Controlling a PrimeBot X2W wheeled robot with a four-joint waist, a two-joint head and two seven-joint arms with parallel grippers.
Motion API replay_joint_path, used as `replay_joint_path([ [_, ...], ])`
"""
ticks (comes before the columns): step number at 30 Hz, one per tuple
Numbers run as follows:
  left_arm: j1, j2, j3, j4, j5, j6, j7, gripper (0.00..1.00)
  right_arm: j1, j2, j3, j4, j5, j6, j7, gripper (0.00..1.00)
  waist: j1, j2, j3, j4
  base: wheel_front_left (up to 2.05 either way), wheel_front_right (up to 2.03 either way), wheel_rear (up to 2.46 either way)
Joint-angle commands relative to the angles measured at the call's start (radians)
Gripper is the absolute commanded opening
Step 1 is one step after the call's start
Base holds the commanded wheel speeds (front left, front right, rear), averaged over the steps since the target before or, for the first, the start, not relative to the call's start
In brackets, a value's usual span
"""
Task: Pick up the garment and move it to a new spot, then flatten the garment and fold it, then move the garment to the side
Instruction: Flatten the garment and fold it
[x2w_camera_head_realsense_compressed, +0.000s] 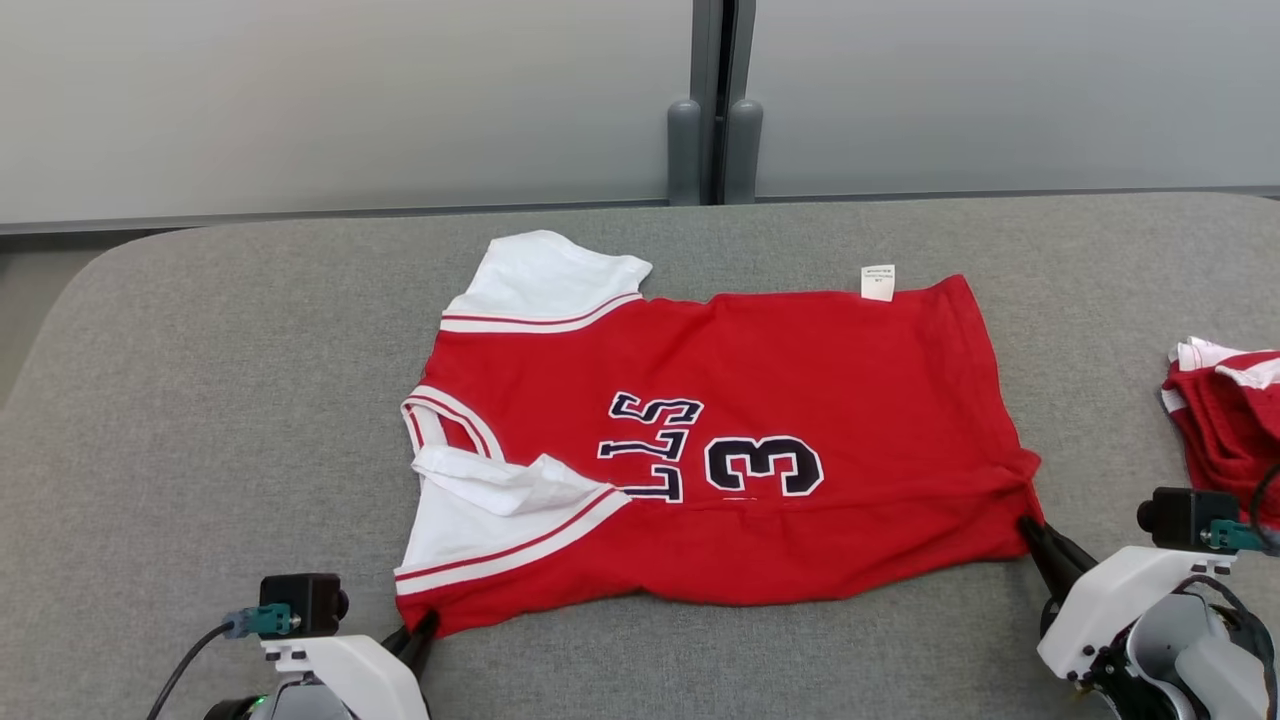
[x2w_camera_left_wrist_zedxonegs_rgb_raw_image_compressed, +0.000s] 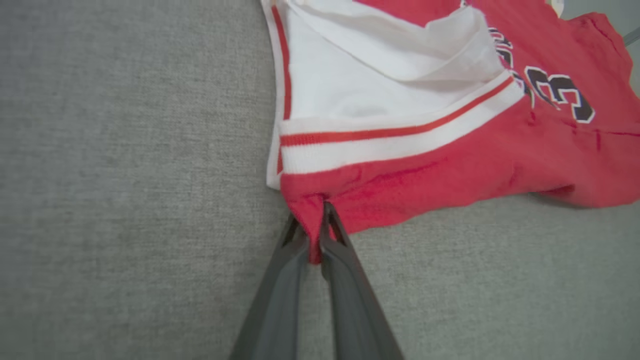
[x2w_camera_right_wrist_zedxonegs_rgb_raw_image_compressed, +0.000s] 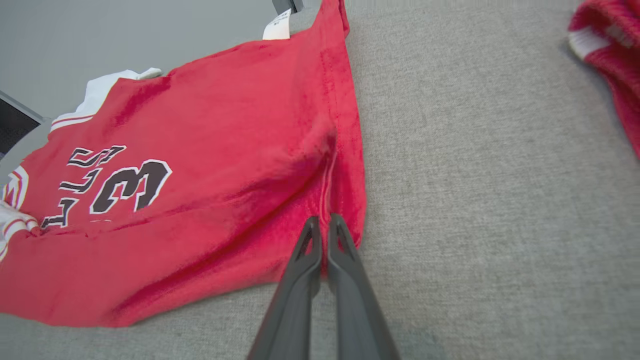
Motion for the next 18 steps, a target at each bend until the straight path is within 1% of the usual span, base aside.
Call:
replay_joint_path([
  [1,0.016,0.021,0.006,-0.005,-0.009,0.004,-0.002,0.00,0.019,-0.016,0.002,-0.017,0.017,0.001,0.001,0.00,0.0000,-0.0001,-0.012,0.002,0.00,0.00,0.00],
  [7,0.052,0.079,0.016,-0.074,-0.014,0.029,0.005,0.00,0.082,-0.084,0.014,-0.116,0.064,0.000,0.025,0.00,0.0000,-0.0001,-0.035,0.006,0.00,0.00,0.00],
  [13,0.108,0.144,0.008,-0.186,-0.023,0.081,0.034,0.00,0.174,-0.157,0.009,-0.235,0.098,0.000,0.037,0.00,0.0000,-0.0001,-0.050,0.004,0.00,0.00,0.00],
  [18,0.157,0.191,0.005,-0.287,-0.037,0.122,0.056,0.00,0.267,-0.194,-0.014,-0.303,0.123,0.000,0.062,0.00,0.0000,-0.0001,-0.054,0.002,0.00,0.00,0.00],
])
